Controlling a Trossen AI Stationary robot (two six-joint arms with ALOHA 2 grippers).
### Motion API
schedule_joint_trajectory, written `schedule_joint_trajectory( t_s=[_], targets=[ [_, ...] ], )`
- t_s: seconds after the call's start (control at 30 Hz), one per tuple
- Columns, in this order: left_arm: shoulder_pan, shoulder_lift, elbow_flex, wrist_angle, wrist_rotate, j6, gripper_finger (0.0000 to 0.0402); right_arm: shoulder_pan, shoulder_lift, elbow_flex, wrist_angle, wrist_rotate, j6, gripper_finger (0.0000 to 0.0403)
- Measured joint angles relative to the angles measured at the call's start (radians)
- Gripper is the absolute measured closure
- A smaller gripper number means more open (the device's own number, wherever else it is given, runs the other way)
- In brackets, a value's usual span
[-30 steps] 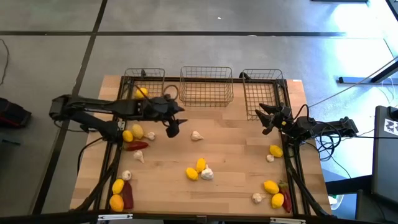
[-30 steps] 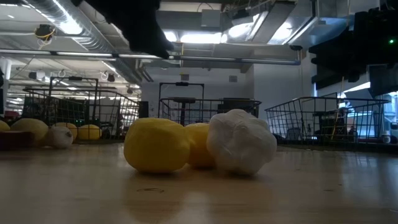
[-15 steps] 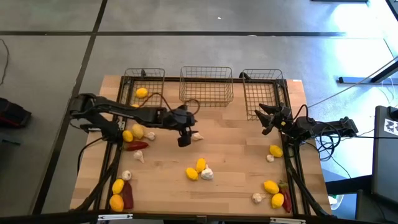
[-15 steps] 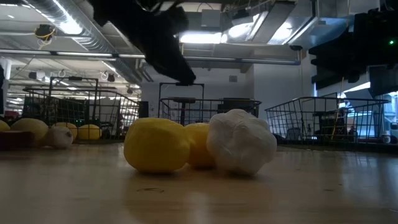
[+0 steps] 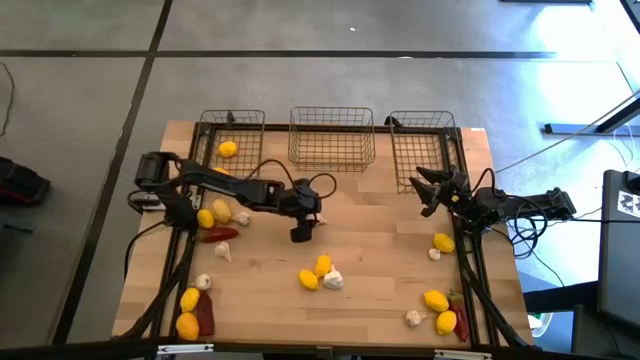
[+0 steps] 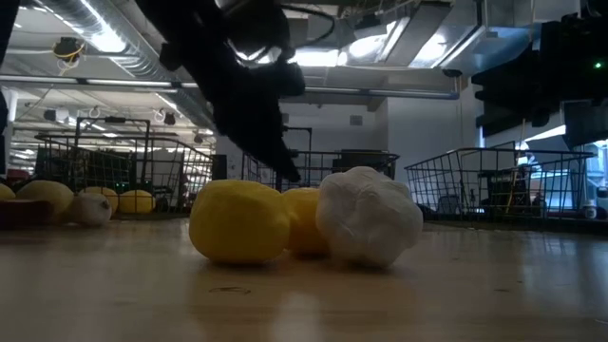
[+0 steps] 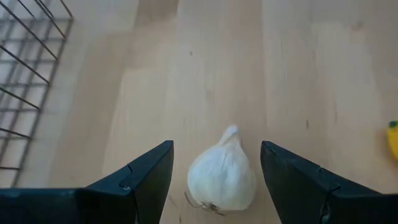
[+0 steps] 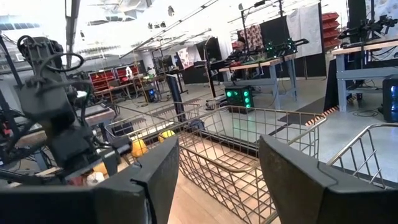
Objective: Sort produce into baskets
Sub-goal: Put the white garlic into the right gold wire basket
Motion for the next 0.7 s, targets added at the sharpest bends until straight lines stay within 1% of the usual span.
schedule_joint_trajectory(
  t_s=[0.1, 0.27, 0.5, 0.57, 0.7],
  targets=[
    [0.002, 0.031, 0.000, -0.004, 0.000, 0.002, 0.0164, 0.000, 0.000, 0.000, -0.006, 0.000, 0.000, 0.0185],
    [0.002, 0.068, 0.000, -0.070, 0.000, 0.012, 0.0164, 0.000, 0.000, 0.000, -0.008, 0.000, 0.001, 0.0185],
    [0.002, 0.088, 0.000, -0.067, 0.005, 0.018, 0.0166, 0.000, 0.000, 0.000, -0.022, 0.000, 0.002, 0.0185],
    [0.002, 0.088, 0.000, -0.066, 0.005, 0.021, 0.0177, 0.000, 0.000, 0.000, -0.023, 0.000, 0.002, 0.0185],
    [0.002, 0.086, 0.000, -0.066, 0.006, 0.023, 0.0216, 0.000, 0.000, 0.000, -0.024, 0.000, 0.002, 0.0185]
  ],
)
